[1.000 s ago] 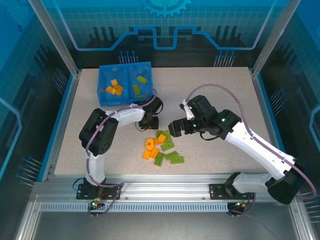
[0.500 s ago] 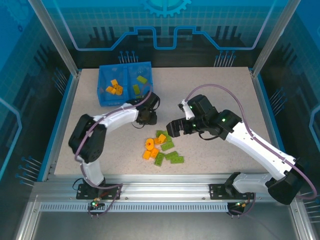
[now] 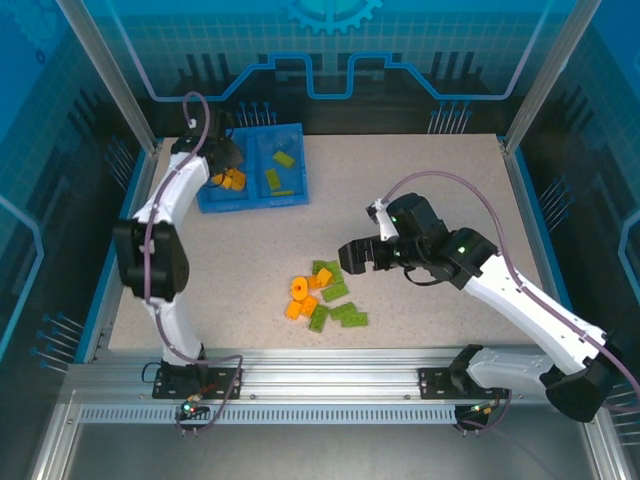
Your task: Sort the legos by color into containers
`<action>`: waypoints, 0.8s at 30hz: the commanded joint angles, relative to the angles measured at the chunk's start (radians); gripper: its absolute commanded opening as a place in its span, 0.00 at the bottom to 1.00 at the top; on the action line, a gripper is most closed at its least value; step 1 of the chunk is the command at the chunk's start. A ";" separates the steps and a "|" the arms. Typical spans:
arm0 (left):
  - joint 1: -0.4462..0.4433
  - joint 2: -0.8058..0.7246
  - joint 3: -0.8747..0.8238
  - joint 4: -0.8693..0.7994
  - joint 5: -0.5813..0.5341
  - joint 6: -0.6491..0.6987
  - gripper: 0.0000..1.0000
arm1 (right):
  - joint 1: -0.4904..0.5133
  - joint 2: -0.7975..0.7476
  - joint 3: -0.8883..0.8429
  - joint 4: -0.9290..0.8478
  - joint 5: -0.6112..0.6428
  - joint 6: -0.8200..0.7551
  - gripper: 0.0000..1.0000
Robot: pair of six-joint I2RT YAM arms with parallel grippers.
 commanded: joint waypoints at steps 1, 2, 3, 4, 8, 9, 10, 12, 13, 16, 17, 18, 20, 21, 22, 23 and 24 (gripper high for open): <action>0.025 0.136 0.115 -0.124 0.046 -0.048 0.30 | -0.012 -0.055 -0.013 -0.025 0.029 0.028 1.00; 0.028 0.166 0.142 -0.128 0.045 -0.056 0.32 | -0.011 -0.070 -0.018 -0.029 0.037 0.033 1.00; 0.030 0.187 0.162 -0.133 0.051 -0.060 0.34 | -0.012 -0.082 -0.022 -0.031 0.042 0.036 1.00; 0.031 0.208 0.189 -0.139 0.062 -0.060 0.37 | -0.011 -0.094 -0.027 -0.033 0.045 0.039 1.00; 0.030 0.242 0.235 -0.160 0.063 -0.057 0.44 | -0.011 -0.122 -0.034 -0.047 0.051 0.049 1.00; 0.031 0.240 0.236 -0.161 0.061 -0.057 0.45 | -0.011 -0.124 -0.034 -0.050 0.053 0.050 1.00; 0.030 0.234 0.233 -0.161 0.061 -0.054 0.46 | -0.012 -0.126 -0.035 -0.050 0.054 0.051 1.00; 0.031 0.212 0.222 -0.155 0.057 -0.055 0.48 | -0.012 -0.125 -0.037 -0.047 0.053 0.051 1.00; 0.030 0.196 0.210 -0.151 0.058 -0.055 0.50 | -0.012 -0.122 -0.037 -0.043 0.053 0.050 1.00; 0.031 0.137 0.175 -0.137 0.066 -0.056 0.55 | -0.011 -0.103 -0.029 -0.030 0.045 0.048 1.00; 0.031 0.108 0.156 -0.133 0.073 -0.060 0.54 | -0.012 -0.094 -0.025 -0.026 0.040 0.045 1.00; 0.030 0.076 0.131 -0.124 0.082 -0.068 0.54 | -0.011 -0.084 -0.023 -0.022 0.038 0.043 1.00; 0.030 -0.028 0.051 -0.091 0.128 -0.104 0.54 | -0.012 -0.057 -0.020 -0.018 0.040 0.038 1.00; 0.031 -0.084 0.000 -0.066 0.152 -0.124 0.54 | -0.012 -0.042 -0.018 -0.019 0.041 0.036 1.00; 0.027 -0.148 -0.064 -0.036 0.177 -0.145 0.54 | -0.011 -0.023 -0.017 -0.019 0.044 0.032 1.00; 0.018 -0.225 -0.128 -0.007 0.196 -0.165 0.54 | -0.010 -0.005 -0.018 -0.021 0.051 0.030 1.00; 0.006 -0.296 -0.184 0.014 0.205 -0.175 0.53 | -0.008 0.013 -0.021 -0.023 0.057 0.026 1.00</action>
